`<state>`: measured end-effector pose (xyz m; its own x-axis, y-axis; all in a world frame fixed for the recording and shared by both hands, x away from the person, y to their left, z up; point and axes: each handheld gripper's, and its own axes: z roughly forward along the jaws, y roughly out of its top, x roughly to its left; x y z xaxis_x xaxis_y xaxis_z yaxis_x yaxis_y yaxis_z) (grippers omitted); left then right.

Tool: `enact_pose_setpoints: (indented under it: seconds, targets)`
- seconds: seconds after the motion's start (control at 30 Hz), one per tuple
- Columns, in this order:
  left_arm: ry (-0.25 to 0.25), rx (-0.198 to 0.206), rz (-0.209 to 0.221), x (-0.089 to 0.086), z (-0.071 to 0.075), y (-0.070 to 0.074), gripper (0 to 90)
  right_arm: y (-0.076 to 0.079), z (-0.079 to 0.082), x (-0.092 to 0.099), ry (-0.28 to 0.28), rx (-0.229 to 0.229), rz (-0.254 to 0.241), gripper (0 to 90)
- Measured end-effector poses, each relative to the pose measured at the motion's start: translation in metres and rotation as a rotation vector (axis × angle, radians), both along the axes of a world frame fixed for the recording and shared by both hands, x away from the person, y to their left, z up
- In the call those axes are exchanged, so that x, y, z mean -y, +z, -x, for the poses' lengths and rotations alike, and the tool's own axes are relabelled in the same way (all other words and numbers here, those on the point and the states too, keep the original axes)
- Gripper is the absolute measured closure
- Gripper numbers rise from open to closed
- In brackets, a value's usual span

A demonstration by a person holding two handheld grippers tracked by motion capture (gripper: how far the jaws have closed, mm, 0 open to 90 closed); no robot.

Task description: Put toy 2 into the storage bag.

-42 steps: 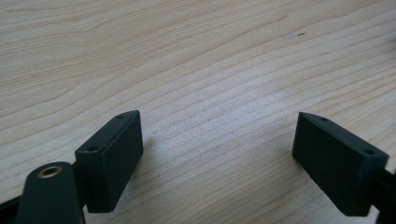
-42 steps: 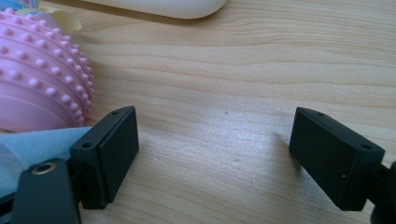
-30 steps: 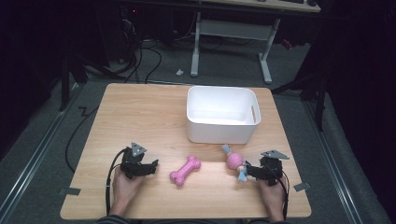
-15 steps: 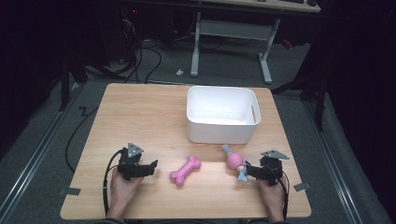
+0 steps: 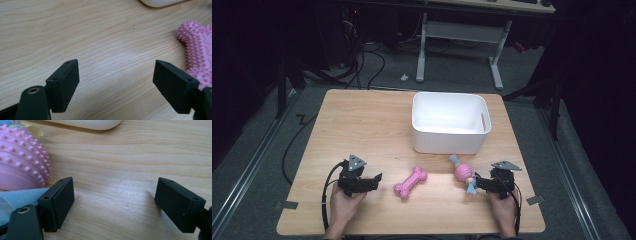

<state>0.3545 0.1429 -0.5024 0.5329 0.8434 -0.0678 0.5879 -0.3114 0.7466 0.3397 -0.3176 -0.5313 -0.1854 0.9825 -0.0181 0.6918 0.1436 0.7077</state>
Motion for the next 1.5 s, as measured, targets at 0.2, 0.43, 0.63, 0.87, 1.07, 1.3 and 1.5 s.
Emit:
enact_pose_setpoints:
  seconds: [0.2,0.43,0.63,0.87,1.07,1.3,1.5]
  targets:
    - [-0.058,0.002,0.002,0.014,0.003,0.008,22.9,0.0,0.0,0.0,0.0,0.0,0.0,16.0]
    - [-0.098,0.008,-0.005,0.029,0.003,0.017,23.6,0.0,0.0,0.0,0.0,0.0,0.0,16.1]
    - [-0.143,-0.001,-0.004,0.044,0.004,0.024,25.8,0.0,0.0,0.0,0.002,0.001,-0.002,16.6]
    - [-0.201,-0.017,-0.017,0.064,0.005,0.024,28.6,0.0,0.0,0.0,-0.001,0.0,-0.001,16.7]
    - [-0.234,-0.044,-0.024,0.076,0.001,0.021,31.0,0.0,0.0,0.0,-0.002,0.0,-0.002,16.7]
    - [-0.26,-0.071,-0.055,0.088,-0.002,0.016,31.9,0.0,0.0,0.0,-0.002,0.0,-0.002,16.7]
    - [-0.283,-0.102,-0.079,0.102,-0.006,0.009,33.7,0.0,0.0,0.0,-0.002,0.0,-0.002,16.7]
